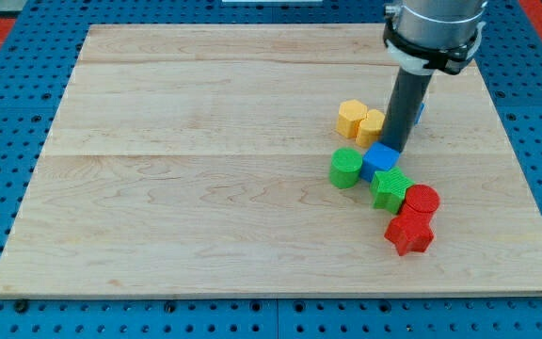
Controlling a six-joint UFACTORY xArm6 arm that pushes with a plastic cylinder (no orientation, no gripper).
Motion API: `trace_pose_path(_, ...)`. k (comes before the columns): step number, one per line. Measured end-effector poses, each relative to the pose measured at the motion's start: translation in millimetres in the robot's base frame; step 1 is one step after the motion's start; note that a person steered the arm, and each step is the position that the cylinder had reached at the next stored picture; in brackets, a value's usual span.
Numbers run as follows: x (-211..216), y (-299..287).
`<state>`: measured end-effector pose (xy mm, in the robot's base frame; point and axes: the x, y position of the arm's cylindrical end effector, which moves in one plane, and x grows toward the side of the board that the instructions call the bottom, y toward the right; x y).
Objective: Push the yellow hexagon along with green circle down a bit
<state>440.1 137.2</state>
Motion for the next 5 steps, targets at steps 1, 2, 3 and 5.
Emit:
trace_pose_path(1, -1.3, 16.2)
trace_pose_path(2, -20.3, 68.7)
trace_pose_path(3, -75.6, 67.7)
trace_pose_path(5, -75.7, 4.9)
